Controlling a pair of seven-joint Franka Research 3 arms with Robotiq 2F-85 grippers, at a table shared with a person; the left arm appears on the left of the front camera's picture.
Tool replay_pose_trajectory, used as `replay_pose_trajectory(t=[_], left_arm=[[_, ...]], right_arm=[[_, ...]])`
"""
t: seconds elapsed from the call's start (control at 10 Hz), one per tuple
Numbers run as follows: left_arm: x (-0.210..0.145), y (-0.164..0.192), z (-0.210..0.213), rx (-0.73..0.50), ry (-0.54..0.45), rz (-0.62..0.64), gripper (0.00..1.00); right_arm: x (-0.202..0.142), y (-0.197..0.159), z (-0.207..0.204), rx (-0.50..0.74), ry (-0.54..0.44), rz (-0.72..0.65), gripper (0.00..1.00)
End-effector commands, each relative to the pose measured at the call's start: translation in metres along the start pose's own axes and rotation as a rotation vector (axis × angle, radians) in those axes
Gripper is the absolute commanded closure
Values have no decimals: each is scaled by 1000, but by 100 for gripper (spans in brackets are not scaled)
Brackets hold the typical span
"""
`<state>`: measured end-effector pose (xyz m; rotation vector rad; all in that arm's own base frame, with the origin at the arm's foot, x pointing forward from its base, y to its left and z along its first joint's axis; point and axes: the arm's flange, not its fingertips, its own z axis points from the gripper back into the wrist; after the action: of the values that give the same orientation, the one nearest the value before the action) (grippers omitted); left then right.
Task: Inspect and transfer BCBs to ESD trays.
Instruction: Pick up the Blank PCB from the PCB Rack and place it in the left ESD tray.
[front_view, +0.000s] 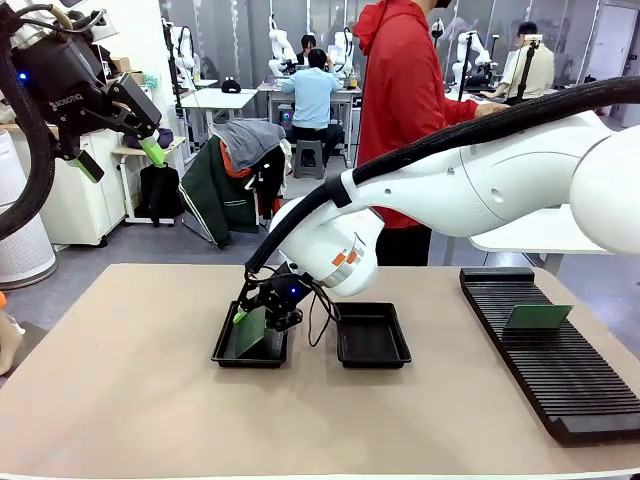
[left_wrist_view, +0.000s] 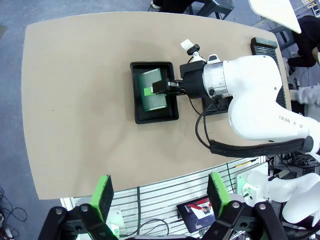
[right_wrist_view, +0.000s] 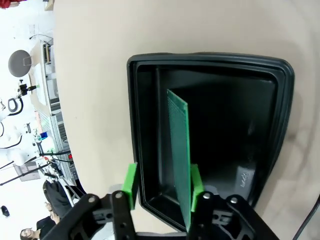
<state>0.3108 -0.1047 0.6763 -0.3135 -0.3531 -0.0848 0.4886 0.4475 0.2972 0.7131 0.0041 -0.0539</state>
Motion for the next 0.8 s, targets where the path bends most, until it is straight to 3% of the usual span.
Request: replay_pose_trajectory(t=[0.0,0.1,0.2,0.7], left_arm=[[0,0,-1,-2,1,3,0],[0,0,-1,-2,1,3,0],[0,0,-1,-2,1,3,0],[0,0,-1,-2,1,3,0]], right_arm=[[-5,15,16,-102,11,-4,22],[-6,23,21,-141,15,2,19],[-5,32,26,-185,21,13,3],[-6,72,69,-428,-6,56,0]])
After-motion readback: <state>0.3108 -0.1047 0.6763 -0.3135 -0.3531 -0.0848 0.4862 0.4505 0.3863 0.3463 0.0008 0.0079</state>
